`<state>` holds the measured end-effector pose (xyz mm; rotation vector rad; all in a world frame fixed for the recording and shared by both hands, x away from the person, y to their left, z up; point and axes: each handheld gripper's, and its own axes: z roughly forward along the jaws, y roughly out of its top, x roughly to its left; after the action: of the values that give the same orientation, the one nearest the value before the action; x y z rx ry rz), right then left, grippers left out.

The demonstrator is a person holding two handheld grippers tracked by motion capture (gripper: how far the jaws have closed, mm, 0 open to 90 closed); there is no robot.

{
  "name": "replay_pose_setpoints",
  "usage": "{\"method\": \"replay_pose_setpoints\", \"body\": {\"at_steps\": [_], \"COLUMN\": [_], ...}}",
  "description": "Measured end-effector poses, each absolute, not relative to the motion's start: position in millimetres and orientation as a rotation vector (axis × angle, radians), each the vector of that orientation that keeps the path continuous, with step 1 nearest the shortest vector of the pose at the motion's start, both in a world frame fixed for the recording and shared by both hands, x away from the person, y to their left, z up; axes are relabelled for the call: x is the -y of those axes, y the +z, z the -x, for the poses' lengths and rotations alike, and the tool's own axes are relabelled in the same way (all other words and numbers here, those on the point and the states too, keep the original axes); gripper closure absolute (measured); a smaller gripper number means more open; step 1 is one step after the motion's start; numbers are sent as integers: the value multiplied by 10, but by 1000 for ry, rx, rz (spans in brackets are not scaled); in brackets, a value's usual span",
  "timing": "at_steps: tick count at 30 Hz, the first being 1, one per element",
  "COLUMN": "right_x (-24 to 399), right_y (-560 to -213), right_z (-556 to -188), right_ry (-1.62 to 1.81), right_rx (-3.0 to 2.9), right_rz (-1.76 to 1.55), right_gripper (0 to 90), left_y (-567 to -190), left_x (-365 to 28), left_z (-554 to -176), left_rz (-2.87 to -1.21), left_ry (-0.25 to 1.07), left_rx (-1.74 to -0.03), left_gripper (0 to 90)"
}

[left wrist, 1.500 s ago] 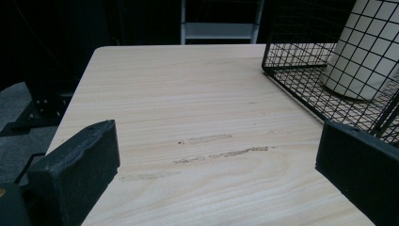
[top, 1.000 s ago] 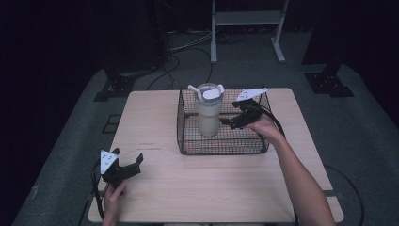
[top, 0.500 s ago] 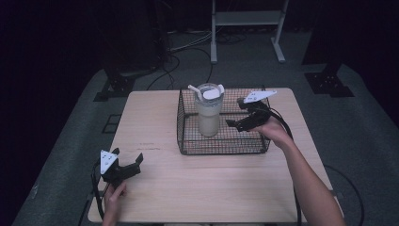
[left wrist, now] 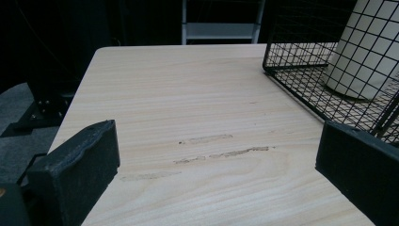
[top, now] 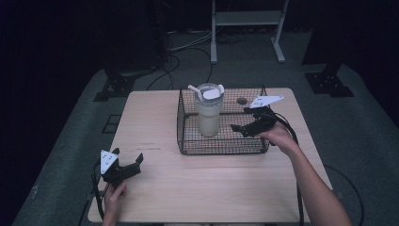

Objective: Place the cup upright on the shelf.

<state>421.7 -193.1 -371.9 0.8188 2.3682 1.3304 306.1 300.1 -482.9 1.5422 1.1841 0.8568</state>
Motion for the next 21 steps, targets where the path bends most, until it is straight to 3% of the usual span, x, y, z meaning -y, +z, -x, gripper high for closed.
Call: {"method": "replay_pose_setpoints", "body": {"at_steps": [21], "right_x": [2107], "right_y": [-3748], "right_z": [-4007], "right_ry": [1323], "right_rx": [-2361], "right_rz": [-830], "right_gripper": [71], "left_y": [-4829], "left_x": [-2999], "left_z": [-3066], "left_rz": [-1543], "left_ry": [856], "left_rx": [-1184], "left_gripper": [0]}}
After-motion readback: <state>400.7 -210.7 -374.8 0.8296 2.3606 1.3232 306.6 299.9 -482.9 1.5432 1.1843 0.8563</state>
